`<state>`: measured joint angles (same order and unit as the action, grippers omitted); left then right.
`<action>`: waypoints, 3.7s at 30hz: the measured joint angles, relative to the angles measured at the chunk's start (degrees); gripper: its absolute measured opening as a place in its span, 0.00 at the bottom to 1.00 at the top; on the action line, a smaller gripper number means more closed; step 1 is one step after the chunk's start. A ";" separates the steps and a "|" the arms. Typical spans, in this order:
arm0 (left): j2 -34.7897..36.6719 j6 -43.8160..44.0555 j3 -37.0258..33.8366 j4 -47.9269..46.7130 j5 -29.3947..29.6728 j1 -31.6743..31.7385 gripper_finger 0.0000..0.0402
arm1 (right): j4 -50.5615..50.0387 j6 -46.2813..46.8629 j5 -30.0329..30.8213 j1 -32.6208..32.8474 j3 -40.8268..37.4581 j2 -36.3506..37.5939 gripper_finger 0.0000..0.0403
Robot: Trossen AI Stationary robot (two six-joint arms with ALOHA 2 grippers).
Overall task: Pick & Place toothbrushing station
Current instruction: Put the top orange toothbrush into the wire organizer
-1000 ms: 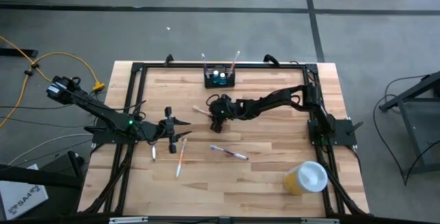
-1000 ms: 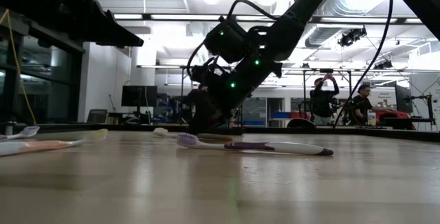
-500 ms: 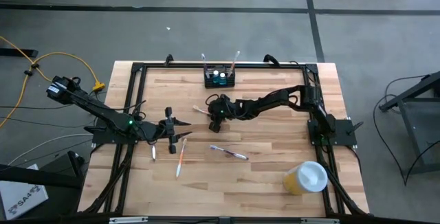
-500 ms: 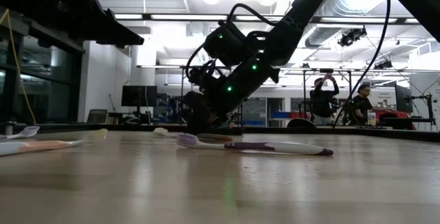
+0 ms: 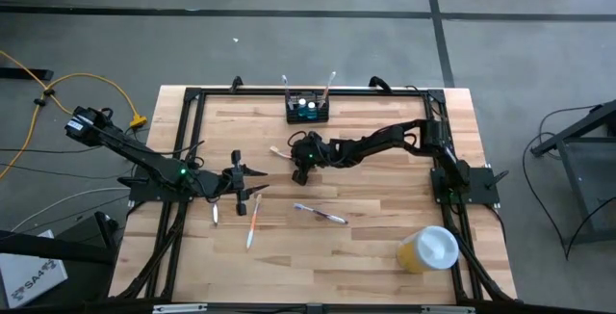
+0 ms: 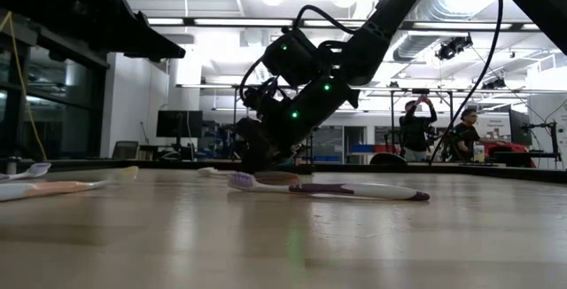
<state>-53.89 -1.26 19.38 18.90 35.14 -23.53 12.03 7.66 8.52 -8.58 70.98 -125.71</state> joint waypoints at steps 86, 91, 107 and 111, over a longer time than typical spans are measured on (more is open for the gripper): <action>0.01 -12.02 -0.01 36.74 -14.05 7.27 0.35 | 9.30 -23.11 16.65 17.90 -0.13 31.87 0.02; 0.02 -6.95 -0.02 38.09 -22.91 13.23 0.35 | 11.26 -24.49 16.63 19.66 -0.13 31.87 0.02; -9.59 -0.38 1.80 49.30 -36.90 21.34 0.35 | 13.22 -25.02 15.06 20.33 -0.13 31.86 0.02; -13.72 -1.48 2.49 57.47 -38.76 21.34 0.35 | 13.14 -25.80 15.53 20.33 -0.13 31.85 0.02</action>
<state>-67.60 -2.74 21.87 76.37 -3.63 -2.20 25.17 -18.13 24.05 11.75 70.85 -93.86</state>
